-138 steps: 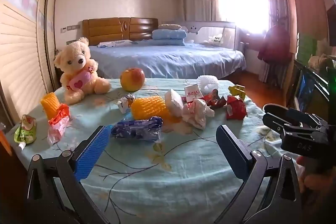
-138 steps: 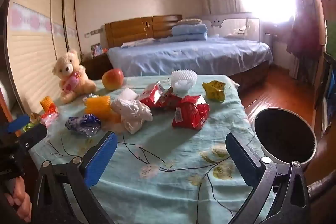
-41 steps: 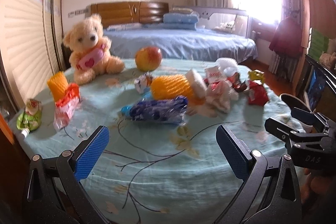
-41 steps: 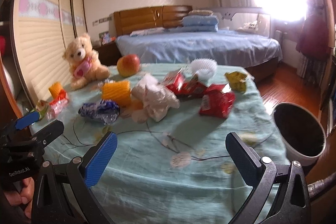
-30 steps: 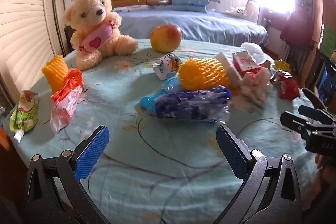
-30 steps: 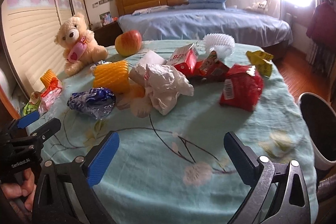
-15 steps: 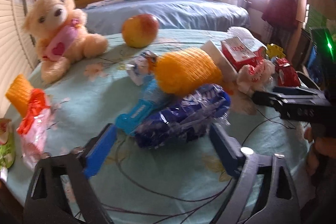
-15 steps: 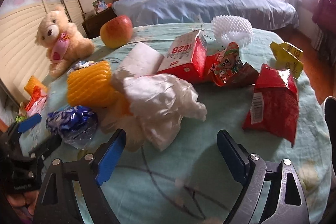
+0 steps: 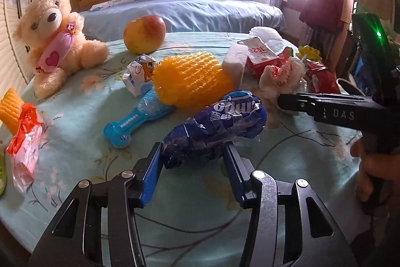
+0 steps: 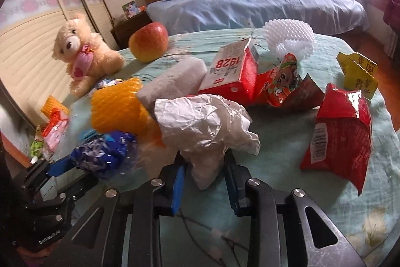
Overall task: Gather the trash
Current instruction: 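Carry the blue wrapper with the left tool while the right tool carries the tissue over the bin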
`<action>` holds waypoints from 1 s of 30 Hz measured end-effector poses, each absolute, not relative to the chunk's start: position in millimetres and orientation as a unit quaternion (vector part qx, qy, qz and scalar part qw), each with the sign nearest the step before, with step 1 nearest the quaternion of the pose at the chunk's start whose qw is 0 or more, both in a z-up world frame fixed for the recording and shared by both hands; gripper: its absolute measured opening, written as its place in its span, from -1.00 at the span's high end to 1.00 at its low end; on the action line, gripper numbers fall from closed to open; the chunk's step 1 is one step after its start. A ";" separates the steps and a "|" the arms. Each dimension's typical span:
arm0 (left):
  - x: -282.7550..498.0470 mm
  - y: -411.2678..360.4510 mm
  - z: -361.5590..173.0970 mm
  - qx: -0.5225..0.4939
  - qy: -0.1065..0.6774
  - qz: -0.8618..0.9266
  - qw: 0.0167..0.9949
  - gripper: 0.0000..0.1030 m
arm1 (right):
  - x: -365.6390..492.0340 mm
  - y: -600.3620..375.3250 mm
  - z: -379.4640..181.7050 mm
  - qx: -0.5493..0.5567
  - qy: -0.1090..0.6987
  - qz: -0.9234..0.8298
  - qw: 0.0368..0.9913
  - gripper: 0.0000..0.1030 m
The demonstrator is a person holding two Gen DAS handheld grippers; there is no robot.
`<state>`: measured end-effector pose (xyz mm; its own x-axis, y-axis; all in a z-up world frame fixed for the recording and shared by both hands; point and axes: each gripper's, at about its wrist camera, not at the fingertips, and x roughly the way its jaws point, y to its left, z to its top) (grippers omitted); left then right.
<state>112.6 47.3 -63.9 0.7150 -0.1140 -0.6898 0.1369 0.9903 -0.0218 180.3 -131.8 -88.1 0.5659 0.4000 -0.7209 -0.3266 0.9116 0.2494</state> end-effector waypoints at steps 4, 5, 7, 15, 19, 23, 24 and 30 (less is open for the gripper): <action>106.5 40.0 -59.4 0.012 0.367 -0.073 0.927 0.08 | 166.7 -139.8 -82.2 0.046 0.411 0.210 0.886 0.43; 105.7 37.8 -58.2 0.011 0.367 -0.075 0.927 0.08 | 162.6 -144.0 -80.7 0.046 0.409 0.208 0.887 0.43; 104.1 32.0 -55.4 0.006 0.365 -0.082 0.927 0.08 | 155.1 -153.5 -78.6 0.050 0.406 0.204 0.889 0.43; 100.1 -6.5 -47.4 0.010 0.361 -0.114 0.926 0.09 | 127.5 -198.9 -73.1 0.071 0.397 0.174 0.898 0.43; 99.5 -34.3 -46.1 0.018 0.364 -0.134 0.922 0.09 | 117.0 -223.3 -72.6 0.080 0.394 0.155 0.902 0.42; 99.3 -60.2 -46.0 0.029 0.364 -0.154 0.918 0.09 | 108.3 -247.0 -72.8 0.090 0.391 0.133 0.906 0.42; 100.3 -67.4 -46.1 0.032 0.364 -0.159 0.917 0.09 | 107.0 -252.0 -72.5 0.090 0.390 0.128 0.907 0.42; 104.0 -98.9 -44.9 0.047 0.364 -0.179 0.913 0.09 | 99.2 -284.0 -73.1 0.100 0.387 0.099 0.911 0.42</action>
<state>104.0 -98.9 -44.9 0.6715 -0.2920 -0.6811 0.3611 0.9315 -0.0434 99.2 -284.0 -73.0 0.6812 0.2574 -0.6853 -0.1019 0.9604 0.2594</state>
